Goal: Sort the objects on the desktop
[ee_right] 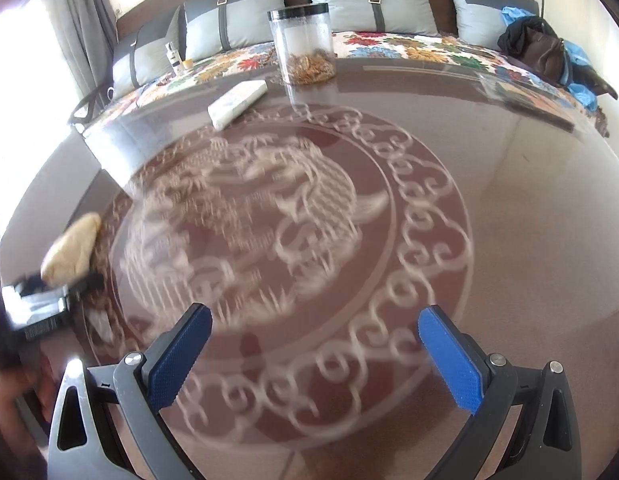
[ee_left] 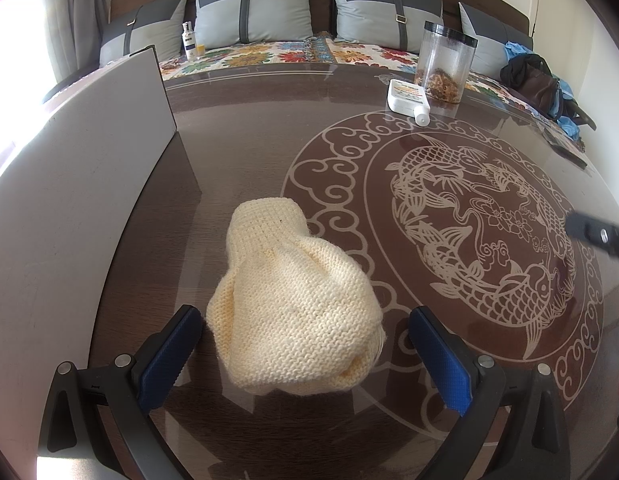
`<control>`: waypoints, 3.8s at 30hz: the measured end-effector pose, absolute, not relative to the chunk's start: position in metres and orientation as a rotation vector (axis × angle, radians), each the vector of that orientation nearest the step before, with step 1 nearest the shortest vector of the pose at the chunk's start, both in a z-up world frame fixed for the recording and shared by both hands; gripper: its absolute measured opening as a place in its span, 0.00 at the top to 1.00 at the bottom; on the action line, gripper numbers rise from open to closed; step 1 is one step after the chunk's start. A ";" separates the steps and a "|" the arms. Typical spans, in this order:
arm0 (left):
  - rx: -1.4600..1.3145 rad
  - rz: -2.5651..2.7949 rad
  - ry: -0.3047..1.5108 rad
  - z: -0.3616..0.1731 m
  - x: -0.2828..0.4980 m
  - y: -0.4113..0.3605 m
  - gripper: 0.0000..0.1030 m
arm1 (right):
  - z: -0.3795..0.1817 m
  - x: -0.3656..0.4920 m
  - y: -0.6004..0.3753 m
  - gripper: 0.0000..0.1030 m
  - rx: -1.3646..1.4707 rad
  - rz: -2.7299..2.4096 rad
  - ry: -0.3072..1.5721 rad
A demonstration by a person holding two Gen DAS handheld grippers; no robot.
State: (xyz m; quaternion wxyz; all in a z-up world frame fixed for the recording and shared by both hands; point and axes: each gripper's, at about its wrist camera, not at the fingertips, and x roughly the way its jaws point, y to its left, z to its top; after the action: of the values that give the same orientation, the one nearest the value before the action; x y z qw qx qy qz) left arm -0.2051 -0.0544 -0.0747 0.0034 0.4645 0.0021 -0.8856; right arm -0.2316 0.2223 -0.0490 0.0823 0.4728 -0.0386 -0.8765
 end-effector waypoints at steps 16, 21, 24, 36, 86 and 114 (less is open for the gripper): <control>1.454 -2.776 0.008 -0.074 -0.204 -0.055 0.00 | -0.064 -0.462 0.072 0.49 1.437 -2.568 0.175; 1.454 -2.775 0.007 -0.074 -0.204 -0.055 0.00 | -0.065 -0.409 0.084 0.50 1.405 -2.501 0.237; 1.454 -2.775 0.005 -0.074 -0.204 -0.055 0.00 | -0.064 -0.341 0.100 0.50 1.364 -2.467 0.264; 1.469 -2.899 -0.046 -0.063 -0.196 -0.051 0.57 | -0.059 -0.150 0.188 0.50 1.409 -2.513 0.126; 1.231 -2.543 0.433 0.033 -0.014 -0.356 0.07 | 0.076 -0.078 -0.170 0.11 1.228 -2.111 0.155; 1.003 -2.371 0.108 0.094 0.033 -0.328 0.07 | 0.086 -0.048 -0.168 0.11 1.155 -2.132 0.237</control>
State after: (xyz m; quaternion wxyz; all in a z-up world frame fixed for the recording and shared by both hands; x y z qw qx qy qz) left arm 0.0329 -0.3281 0.0941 0.2787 0.3739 0.0401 -0.8837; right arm -0.0482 -0.1682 0.0858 0.3454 0.4450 0.0912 -0.8212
